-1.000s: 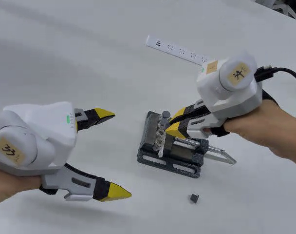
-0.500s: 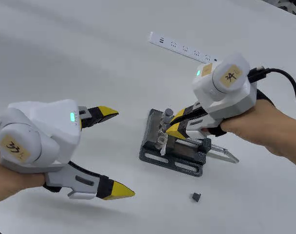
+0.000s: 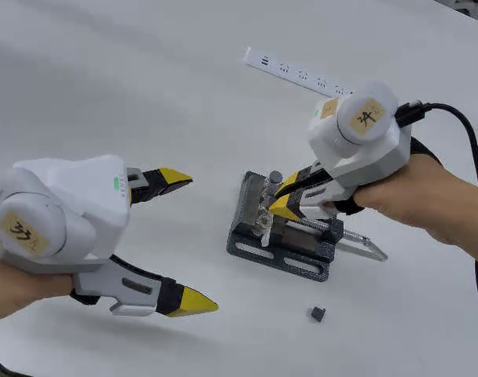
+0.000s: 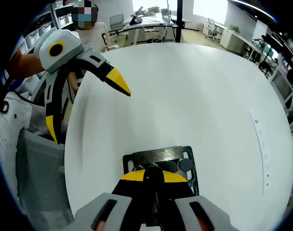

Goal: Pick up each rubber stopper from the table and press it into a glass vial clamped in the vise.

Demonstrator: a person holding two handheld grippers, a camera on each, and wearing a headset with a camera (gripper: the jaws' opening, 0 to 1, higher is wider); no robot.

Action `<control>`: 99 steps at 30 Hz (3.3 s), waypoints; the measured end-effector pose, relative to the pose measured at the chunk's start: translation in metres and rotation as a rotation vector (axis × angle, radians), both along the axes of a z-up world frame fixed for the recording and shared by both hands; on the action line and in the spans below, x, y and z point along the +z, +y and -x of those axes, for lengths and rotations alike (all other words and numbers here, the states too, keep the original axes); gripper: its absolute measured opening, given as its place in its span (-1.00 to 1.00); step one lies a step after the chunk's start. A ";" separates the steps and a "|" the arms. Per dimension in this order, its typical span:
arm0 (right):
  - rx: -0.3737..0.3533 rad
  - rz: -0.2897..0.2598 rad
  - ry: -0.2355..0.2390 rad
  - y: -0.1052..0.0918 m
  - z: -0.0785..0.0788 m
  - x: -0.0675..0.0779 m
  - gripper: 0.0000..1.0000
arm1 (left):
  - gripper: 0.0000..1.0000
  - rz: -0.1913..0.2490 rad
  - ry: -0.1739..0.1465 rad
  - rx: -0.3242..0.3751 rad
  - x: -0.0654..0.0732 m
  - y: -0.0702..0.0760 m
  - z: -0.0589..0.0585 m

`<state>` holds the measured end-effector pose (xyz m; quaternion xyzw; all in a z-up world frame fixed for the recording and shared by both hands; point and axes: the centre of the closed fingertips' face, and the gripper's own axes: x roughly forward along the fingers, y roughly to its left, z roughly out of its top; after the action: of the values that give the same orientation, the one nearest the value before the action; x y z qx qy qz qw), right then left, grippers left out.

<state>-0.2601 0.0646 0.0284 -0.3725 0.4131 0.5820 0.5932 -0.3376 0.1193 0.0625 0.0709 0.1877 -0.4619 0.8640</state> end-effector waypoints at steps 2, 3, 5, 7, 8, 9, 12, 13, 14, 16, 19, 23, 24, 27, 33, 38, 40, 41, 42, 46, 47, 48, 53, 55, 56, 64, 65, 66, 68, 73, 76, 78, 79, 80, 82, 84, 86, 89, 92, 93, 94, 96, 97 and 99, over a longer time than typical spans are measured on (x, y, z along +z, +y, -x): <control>0.008 0.013 -0.007 0.000 0.001 0.000 -0.90 | 0.79 0.001 0.002 0.000 0.000 0.000 0.001; 0.009 0.020 -0.008 0.001 0.000 0.000 -0.90 | 0.78 -0.001 0.003 0.000 -0.001 0.000 0.001; 0.018 0.032 -0.015 0.001 -0.001 0.000 -0.90 | 0.78 0.000 0.004 -0.001 -0.001 -0.001 0.001; 0.017 0.049 -0.019 0.002 -0.002 0.000 -0.90 | 0.77 0.004 0.005 -0.002 -0.002 0.000 0.001; 0.013 0.059 -0.022 0.001 -0.001 0.000 -0.90 | 0.77 0.006 0.005 -0.002 -0.002 0.000 0.001; 0.014 0.064 -0.024 0.002 -0.001 0.000 -0.90 | 0.77 0.006 0.005 -0.002 -0.002 0.000 0.001; 0.010 0.082 -0.025 0.002 -0.002 0.000 -0.91 | 0.76 0.010 0.003 0.003 -0.001 0.001 0.000; 0.005 0.090 -0.023 0.002 -0.003 0.000 -0.91 | 0.76 0.012 0.003 0.004 -0.001 0.001 0.000; 0.002 0.094 -0.020 0.003 -0.003 0.000 -0.91 | 0.76 0.012 0.003 0.005 -0.001 0.001 0.000; -0.005 0.109 -0.015 0.004 -0.004 -0.001 -0.91 | 0.76 0.014 0.003 0.007 0.000 0.001 0.000; -0.014 0.130 -0.008 0.005 -0.004 -0.002 -0.91 | 0.75 0.017 0.005 0.012 0.000 0.002 -0.001; 0.000 0.161 -0.011 0.005 -0.005 -0.004 -0.91 | 0.74 0.028 0.007 0.019 0.000 0.001 -0.002; -0.007 0.163 -0.005 0.005 -0.006 -0.005 -0.91 | 0.73 0.030 0.007 0.020 0.001 0.001 -0.002; 0.002 0.167 -0.006 0.003 -0.004 -0.004 -0.91 | 0.73 0.033 0.003 0.018 0.002 -0.001 -0.004; 0.035 0.137 -0.012 0.001 -0.003 -0.002 -0.86 | 0.71 0.031 0.005 0.001 0.005 -0.008 -0.001; 0.012 0.107 0.004 0.000 -0.005 -0.002 -0.86 | 0.71 0.035 0.010 0.002 0.004 -0.009 0.002; 0.010 0.102 0.004 0.001 -0.004 -0.002 -0.86 | 0.70 0.035 0.013 0.000 0.003 -0.009 0.002; 0.008 0.096 0.003 0.001 -0.004 -0.002 -0.85 | 0.70 0.034 0.014 -0.002 0.003 -0.010 0.002; 0.007 0.095 0.003 0.001 -0.004 -0.002 -0.85 | 0.70 0.034 0.014 -0.004 0.003 -0.010 0.003; 0.000 0.085 0.006 0.001 -0.002 -0.002 -0.84 | 0.70 0.039 0.011 -0.002 0.004 -0.010 0.001; -0.003 0.083 0.007 0.001 -0.002 -0.002 -0.84 | 0.70 0.040 0.011 -0.002 0.005 -0.011 0.000; -0.005 0.080 0.007 0.002 -0.002 -0.002 -0.84 | 0.70 0.041 0.008 -0.003 0.005 -0.011 0.000; -0.013 0.071 0.004 0.003 -0.002 -0.001 -0.81 | 0.69 0.040 0.008 -0.006 0.005 -0.011 0.000; -0.012 0.071 0.000 0.002 -0.002 -0.001 -0.79 | 0.69 0.042 0.008 -0.005 0.005 -0.011 0.000; -0.015 0.070 0.001 0.001 -0.003 0.000 -0.79 | 0.69 0.042 0.008 -0.005 0.005 -0.011 0.001; -0.027 0.034 -0.011 -0.001 -0.005 0.014 -0.87 | 0.69 0.039 0.011 0.000 0.004 -0.009 0.002; -0.026 0.033 -0.014 -0.001 -0.005 0.014 -0.89 | 0.68 0.039 0.011 0.000 0.004 -0.009 0.002; -0.025 0.031 -0.017 -0.002 -0.006 0.015 -0.92 | 0.68 0.037 0.011 0.001 0.004 -0.009 0.002; -0.025 0.030 -0.016 -0.002 -0.007 0.014 -0.95 | 0.68 0.039 0.011 0.002 0.004 -0.008 0.001; -0.020 0.021 -0.010 -0.001 -0.005 0.013 -0.99 | 0.68 0.038 0.012 0.001 0.003 -0.008 0.001; -0.015 0.017 -0.002 0.001 -0.002 0.012 -0.99 | 0.68 0.040 0.014 0.001 0.003 -0.009 0.001; -0.010 0.021 0.003 0.002 -0.002 0.010 -1.00 | 0.68 0.040 0.015 0.000 0.003 -0.009 0.001; -0.009 0.024 0.003 0.002 -0.002 0.008 -1.00 | 0.68 0.040 0.016 0.000 0.002 -0.009 0.001; -0.008 0.026 0.004 0.001 -0.002 0.007 -1.00 | 0.68 0.040 0.016 0.000 0.002 -0.009 0.001; -0.006 0.027 0.005 0.001 -0.002 0.007 -1.00 | 0.68 0.040 0.017 0.001 0.002 -0.008 0.001; -0.008 0.024 0.008 0.002 -0.002 0.006 -1.00 | 0.68 0.042 0.018 0.003 0.002 -0.008 0.000; -0.008 0.024 0.004 0.002 -0.002 0.007 -1.00 | 0.68 0.040 0.020 0.001 0.001 -0.007 0.001; -0.010 0.027 0.005 0.002 -0.003 0.005 -1.00 | 0.68 0.042 0.021 0.002 0.001 -0.008 0.001; -0.009 0.029 0.007 0.001 -0.002 0.003 -1.00 | 0.67 0.042 0.020 -0.001 0.001 -0.009 0.000; -0.007 0.028 0.005 0.002 -0.003 0.003 -1.00 | 0.67 0.045 0.020 -0.001 0.002 -0.009 0.000; -0.010 0.029 0.007 0.002 -0.003 0.003 -1.00 | 0.67 0.045 0.020 0.000 0.002 -0.009 0.000; -0.008 0.029 0.008 0.002 -0.004 0.003 -1.00 | 0.67 0.043 0.023 0.002 0.001 -0.008 0.000; -0.011 0.030 0.009 0.002 -0.004 0.002 -1.00 | 0.66 0.042 0.024 0.001 0.001 -0.008 0.000; -0.005 0.034 0.007 0.002 -0.004 0.002 -1.00 | 0.65 0.045 0.022 0.000 0.001 -0.008 0.000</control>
<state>-0.2563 0.0666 0.0305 -0.3796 0.4259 0.5747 0.5866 -0.3378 0.1114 0.0630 0.0464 0.1870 -0.4668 0.8631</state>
